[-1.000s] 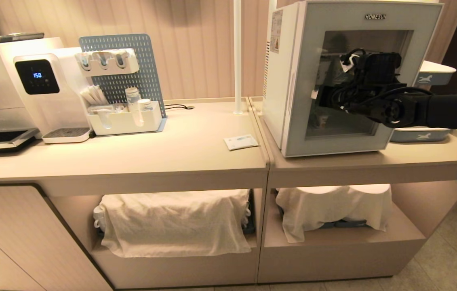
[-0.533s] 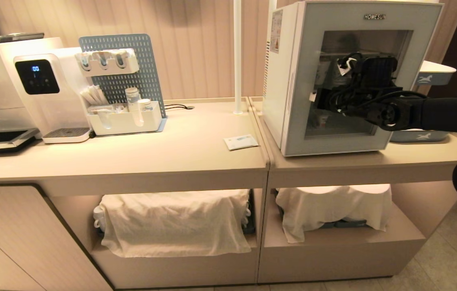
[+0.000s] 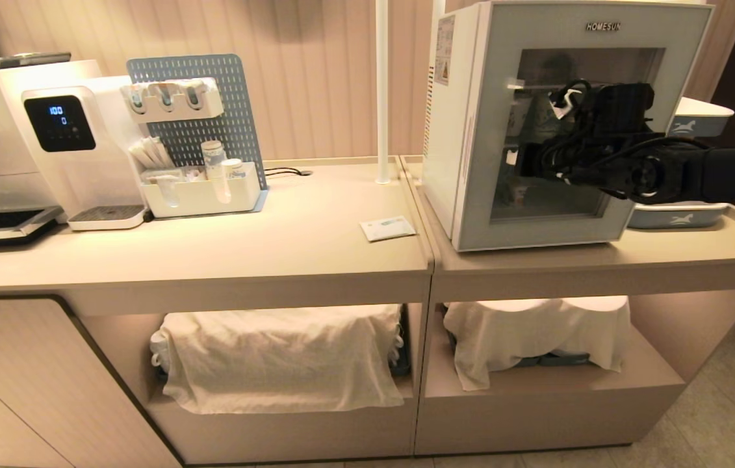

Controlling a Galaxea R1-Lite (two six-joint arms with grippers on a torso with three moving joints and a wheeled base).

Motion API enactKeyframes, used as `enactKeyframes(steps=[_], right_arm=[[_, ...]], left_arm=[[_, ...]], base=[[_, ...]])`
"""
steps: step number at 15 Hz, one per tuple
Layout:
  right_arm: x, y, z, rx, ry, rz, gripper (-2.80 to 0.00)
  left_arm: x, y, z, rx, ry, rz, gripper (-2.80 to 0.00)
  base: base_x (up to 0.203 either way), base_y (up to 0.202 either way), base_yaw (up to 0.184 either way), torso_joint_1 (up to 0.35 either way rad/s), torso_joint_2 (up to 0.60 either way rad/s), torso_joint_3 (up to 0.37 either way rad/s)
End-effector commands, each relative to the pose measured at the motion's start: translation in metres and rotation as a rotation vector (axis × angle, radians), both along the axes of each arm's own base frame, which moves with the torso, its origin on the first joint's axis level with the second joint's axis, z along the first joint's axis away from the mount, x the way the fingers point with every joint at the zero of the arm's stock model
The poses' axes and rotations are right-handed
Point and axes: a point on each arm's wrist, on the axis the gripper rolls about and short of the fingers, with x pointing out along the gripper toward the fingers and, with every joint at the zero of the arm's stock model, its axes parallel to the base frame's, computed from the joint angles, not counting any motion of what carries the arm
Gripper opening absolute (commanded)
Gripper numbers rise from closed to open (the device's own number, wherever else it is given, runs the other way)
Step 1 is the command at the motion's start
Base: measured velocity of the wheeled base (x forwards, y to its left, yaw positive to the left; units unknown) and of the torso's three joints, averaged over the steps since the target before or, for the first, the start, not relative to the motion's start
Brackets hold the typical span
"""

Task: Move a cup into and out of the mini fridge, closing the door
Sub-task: Close the freezer door, then open the freezer door

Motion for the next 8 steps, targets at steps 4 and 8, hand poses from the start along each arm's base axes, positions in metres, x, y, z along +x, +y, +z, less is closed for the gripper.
enactKeyframes(steps=[4, 8], right_arm=[[-0.044, -0.010, 0.024, -0.045, 0.072, -0.003, -2.80], [-0.122, -0.024, 0.040, -0.126, 0.244, -0.014, -2.80]], left_arm=[[0.000, 0.000, 0.000, 0.000, 0.000, 0.001, -2.80], [0.000, 0.000, 0.000, 0.000, 0.000, 0.001, -2.80]], base=[[0.000, 0.000, 0.000, 0.000, 0.00, 0.000], [0.000, 0.000, 0.000, 0.000, 0.00, 0.000]])
